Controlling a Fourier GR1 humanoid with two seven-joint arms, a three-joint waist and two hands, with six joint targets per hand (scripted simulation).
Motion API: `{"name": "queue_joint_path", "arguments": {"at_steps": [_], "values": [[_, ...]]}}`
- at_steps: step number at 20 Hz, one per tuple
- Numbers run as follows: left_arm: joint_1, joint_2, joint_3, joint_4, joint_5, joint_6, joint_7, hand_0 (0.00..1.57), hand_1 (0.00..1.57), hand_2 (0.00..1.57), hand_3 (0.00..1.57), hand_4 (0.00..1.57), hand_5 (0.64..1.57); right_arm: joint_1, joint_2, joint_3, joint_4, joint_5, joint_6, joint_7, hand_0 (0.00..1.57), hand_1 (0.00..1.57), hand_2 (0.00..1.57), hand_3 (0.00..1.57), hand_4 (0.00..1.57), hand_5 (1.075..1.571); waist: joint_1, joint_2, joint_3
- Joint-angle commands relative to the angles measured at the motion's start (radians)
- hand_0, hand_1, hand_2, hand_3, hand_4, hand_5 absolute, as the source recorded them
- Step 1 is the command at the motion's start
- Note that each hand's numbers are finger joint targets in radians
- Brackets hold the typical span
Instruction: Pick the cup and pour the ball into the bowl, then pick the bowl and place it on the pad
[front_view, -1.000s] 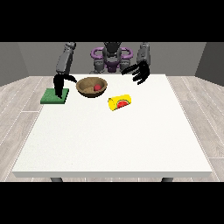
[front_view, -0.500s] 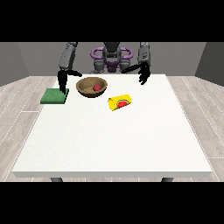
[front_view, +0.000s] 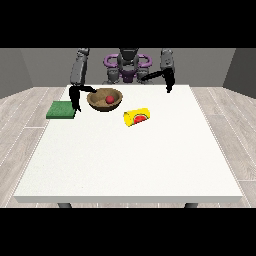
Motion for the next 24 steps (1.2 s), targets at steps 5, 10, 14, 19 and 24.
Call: {"name": "queue_joint_path", "arguments": {"at_steps": [5, 10, 14, 19, 24], "values": [[0.026, -0.017, -0.048, -0.043, -0.014, -0.023, 0.024, 0.00, 0.00, 0.00, 0.00, 0.00, 1.559, 0.027, 0.073, -0.023, 0.053, -0.023, -0.058, 0.011, 0.00, 0.00, 0.00, 0.00, 0.23, 1.532, 0.066, 0.010, 0.0287], [-0.044, 0.023, 0.003, -0.005, 0.009, -0.026, 0.054, 0.00, 0.00, 0.00, 0.00, 0.00, 1.563, -0.050, 0.106, -0.012, -0.007, -0.032, -0.112, 0.125, 0.00, 0.00, 0.00, 0.00, 0.36, 1.545, 0.042, -0.005, 0.0272], [0.067, 0.039, 0.016, 0.031, 0.022, -0.039, 0.029, 0.00, 0.00, 0.00, 0.00, 0.00, 1.564, -0.041, 0.150, 0.021, -0.031, -0.034, -0.142, 0.214, 0.00, 0.00, 0.00, 0.00, 0.38, 1.552, -0.002, -0.108, 0.0275], [0.004, 0.069, 0.033, -0.027, 0.063, -0.085, 0.028, 0.00, 0.00, 0.00, 0.00, 0.00, 1.566, -0.038, 0.120, -0.001, 0.075, -0.016, -0.204, 0.227, 0.64, 0.64, 0.30, 0.00, 0.56, 1.571, 0.039, -0.004, 0.0278], [0.024, 0.069, 0.019, -0.043, 0.061, -0.100, 0.026, 0.00, 0.00, 0.00, 0.00, 0.00, 1.568, 0.022, 0.107, 0.055, 0.076, 0.088, -0.325, 0.210, 1.57, 1.57, 1.57, 1.57, 1.05, 1.550, 0.072, -0.026, 0.0273]]}}
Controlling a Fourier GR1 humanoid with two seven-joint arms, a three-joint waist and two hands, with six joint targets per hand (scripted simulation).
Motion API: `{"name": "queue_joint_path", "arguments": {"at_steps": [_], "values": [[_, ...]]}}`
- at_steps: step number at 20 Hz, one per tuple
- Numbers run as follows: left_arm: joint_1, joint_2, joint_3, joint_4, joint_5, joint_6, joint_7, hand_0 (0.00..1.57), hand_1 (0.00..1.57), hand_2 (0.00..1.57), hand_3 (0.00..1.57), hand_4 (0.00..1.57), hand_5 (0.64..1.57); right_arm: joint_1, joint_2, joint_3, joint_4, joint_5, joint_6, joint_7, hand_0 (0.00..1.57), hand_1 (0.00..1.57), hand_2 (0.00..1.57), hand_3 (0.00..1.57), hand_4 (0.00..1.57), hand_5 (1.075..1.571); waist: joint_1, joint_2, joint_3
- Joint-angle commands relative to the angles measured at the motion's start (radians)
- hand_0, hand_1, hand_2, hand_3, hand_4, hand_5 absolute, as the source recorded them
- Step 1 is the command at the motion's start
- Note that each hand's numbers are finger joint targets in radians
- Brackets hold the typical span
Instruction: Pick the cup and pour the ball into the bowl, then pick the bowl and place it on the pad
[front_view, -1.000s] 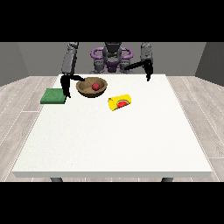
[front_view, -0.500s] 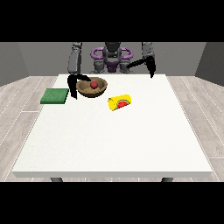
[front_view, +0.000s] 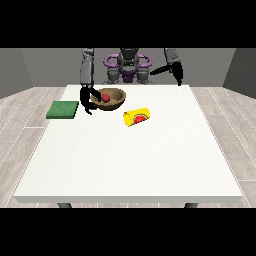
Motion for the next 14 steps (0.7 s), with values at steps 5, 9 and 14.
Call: {"name": "queue_joint_path", "arguments": {"at_steps": [5, 9, 14], "values": [[0.027, 0.053, 0.073, 0.082, 0.040, -0.014, -0.042, 0.00, 0.00, 0.00, 0.00, 0.00, 1.570, -0.081, 0.012, 0.072, -0.011, 0.069, -0.138, 0.277, 1.57, 1.57, 1.57, 1.57, 1.02, 1.555, -0.066, -0.024, 0.0277], [0.093, 0.052, 0.070, 0.058, 0.048, -0.011, -0.024, 0.00, 0.00, 0.00, 0.00, 0.00, 1.570, -0.081, -0.021, 0.082, -0.014, 0.079, -0.131, 0.355, 1.57, 1.57, 1.57, 1.57, 1.03, 1.554, -0.069, -0.097, 0.0292], [0.141, 0.104, 0.124, 0.129, 0.057, 0.003, -0.078, 0.00, 0.00, 0.00, 0.00, 0.00, 1.570, -0.106, -0.085, 0.079, -0.110, 0.023, -0.014, 0.541, 1.57, 1.57, 1.57, 1.57, 1.05, 1.553, -0.171, -0.162, 0.0286]]}}
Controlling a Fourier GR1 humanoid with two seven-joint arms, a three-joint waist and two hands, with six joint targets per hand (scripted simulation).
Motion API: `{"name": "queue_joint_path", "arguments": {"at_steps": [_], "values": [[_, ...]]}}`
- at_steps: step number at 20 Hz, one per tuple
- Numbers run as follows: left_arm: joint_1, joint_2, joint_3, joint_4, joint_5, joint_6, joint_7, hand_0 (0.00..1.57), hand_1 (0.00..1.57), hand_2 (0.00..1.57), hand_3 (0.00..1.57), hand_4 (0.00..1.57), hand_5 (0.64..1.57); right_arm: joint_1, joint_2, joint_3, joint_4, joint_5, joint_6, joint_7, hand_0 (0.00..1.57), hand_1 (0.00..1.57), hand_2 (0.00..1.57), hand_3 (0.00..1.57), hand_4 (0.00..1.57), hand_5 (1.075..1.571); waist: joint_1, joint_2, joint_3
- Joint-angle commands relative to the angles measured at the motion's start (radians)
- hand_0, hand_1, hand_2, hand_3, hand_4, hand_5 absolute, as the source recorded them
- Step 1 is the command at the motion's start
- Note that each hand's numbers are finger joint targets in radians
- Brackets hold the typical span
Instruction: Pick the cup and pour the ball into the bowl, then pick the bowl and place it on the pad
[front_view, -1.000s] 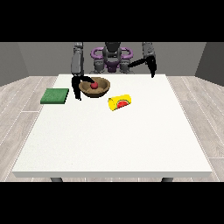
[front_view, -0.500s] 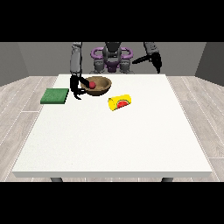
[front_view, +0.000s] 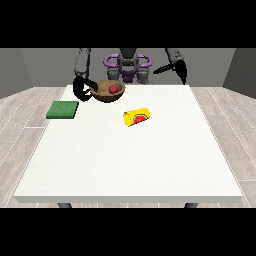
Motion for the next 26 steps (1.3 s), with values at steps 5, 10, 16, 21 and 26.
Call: {"name": "queue_joint_path", "arguments": {"at_steps": [5, 10, 16, 21, 26], "values": [[-0.002, 0.034, 0.033, 0.014, 0.023, 0.015, -0.034, 0.00, 0.00, 0.00, 0.00, 0.00, 1.570, 0.004, -0.149, -0.057, -0.052, -0.061, 0.137, 0.075, 1.57, 1.57, 1.57, 1.57, 1.06, 1.565, -0.039, 0.035, 0.0023], [-0.014, 0.051, 0.055, 0.065, 0.042, 0.016, -0.095, 0.00, 0.00, 0.00, 0.00, 0.00, 1.567, -0.033, -0.189, -0.089, -0.087, -0.097, 0.149, 0.128, 1.57, 1.57, 1.57, 1.57, 1.06, 1.559, -0.044, 0.066, 0.0020], [-0.052, -0.056, -0.040, -0.036, -0.033, 0.126, -0.128, 0.00, 0.00, 0.00, 0.00, 0.00, 1.565, -0.123, -0.385, -0.260, 0.062, -0.222, 0.299, 0.070, 1.57, 1.57, 1.57, 1.57, 1.07, 1.563, 0.021, 0.236, 0.0033], [-0.107, -0.071, -0.084, -0.132, -0.065, 0.152, -0.122, 0.00, 0.00, 0.00, 0.00, 0.00, 1.565, -0.124, -0.458, -0.314, 0.156, -0.232, 0.368, -0.101, 1.57, 1.57, 1.57, 1.40, 1.03, 1.561, 0.045, 0.386, 0.0043], [-0.142, -0.057, -0.099, -0.237, -0.089, 0.166, -0.072, 0.00, 0.00, 0.00, 0.00, 0.00, 1.563, -0.135, -0.557, -0.319, 0.209, -0.188, 0.395, -0.214, 1.57, 1.57, 1.57, 0.35, 1.02, 1.569, 0.044, 0.475, 0.0047]]}}
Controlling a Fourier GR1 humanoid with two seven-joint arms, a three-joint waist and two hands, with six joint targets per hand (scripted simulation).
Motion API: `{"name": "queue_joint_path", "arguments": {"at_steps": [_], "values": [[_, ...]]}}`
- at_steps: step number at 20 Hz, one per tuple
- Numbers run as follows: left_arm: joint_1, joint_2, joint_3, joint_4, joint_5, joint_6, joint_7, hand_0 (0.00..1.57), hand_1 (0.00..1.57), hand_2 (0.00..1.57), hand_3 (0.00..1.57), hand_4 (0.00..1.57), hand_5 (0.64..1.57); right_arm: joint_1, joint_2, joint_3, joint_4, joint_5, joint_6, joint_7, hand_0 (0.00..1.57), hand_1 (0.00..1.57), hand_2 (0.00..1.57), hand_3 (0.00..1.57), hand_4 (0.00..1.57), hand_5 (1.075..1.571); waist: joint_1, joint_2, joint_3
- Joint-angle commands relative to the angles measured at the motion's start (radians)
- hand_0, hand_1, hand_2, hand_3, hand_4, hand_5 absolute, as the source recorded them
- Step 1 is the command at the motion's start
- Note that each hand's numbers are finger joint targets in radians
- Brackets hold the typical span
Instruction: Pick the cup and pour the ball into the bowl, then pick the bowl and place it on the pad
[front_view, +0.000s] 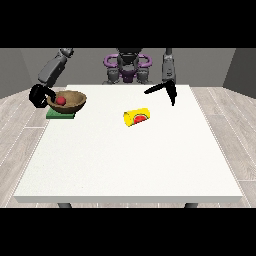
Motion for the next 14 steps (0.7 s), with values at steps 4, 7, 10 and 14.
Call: {"name": "queue_joint_path", "arguments": {"at_steps": [4, 7, 10, 14], "values": [[-0.005, 0.015, -0.018, -0.140, -0.026, 0.019, 0.045, 0.00, 0.00, 0.00, 0.00, 0.00, 1.563, -0.036, -0.116, -0.021, 0.099, 0.024, 0.061, -0.109, 1.57, 1.57, 1.57, 0.00, 1.04, 1.569, 0.001, 0.100, -0.0003], [0.027, -0.030, -0.089, -0.248, -0.069, 0.037, 0.107, 0.00, 0.00, 0.00, 0.00, 0.00, 1.564, -0.058, -0.115, -0.021, 0.137, 0.041, 0.045, -0.173, 1.57, 1.57, 1.57, 0.00, 1.03, 1.569, 0.013, 0.130, 0.0008], [0.043, 0.017, -0.070, -0.315, -0.039, -0.024, 0.171, 0.00, 0.00, 0.00, 0.00, 0.00, 1.563, -0.062, -0.169, -0.019, 0.173, 0.052, 0.076, -0.159, 1.57, 1.57, 1.57, 0.44, 1.03, 1.571, 0.018, 0.116, 0.0004], [0.126, -0.018, -0.097, -0.331, -0.047, -0.004, 0.147, 0.00, 0.00, 0.00, 0.00, 0.00, 1.565, -0.077, -0.146, -0.054, 0.217, 0.000, 0.097, -0.107, 1.57, 1.57, 1.57, 0.00, 0.84, 1.569, 0.012, 0.067, -0.0006]]}}
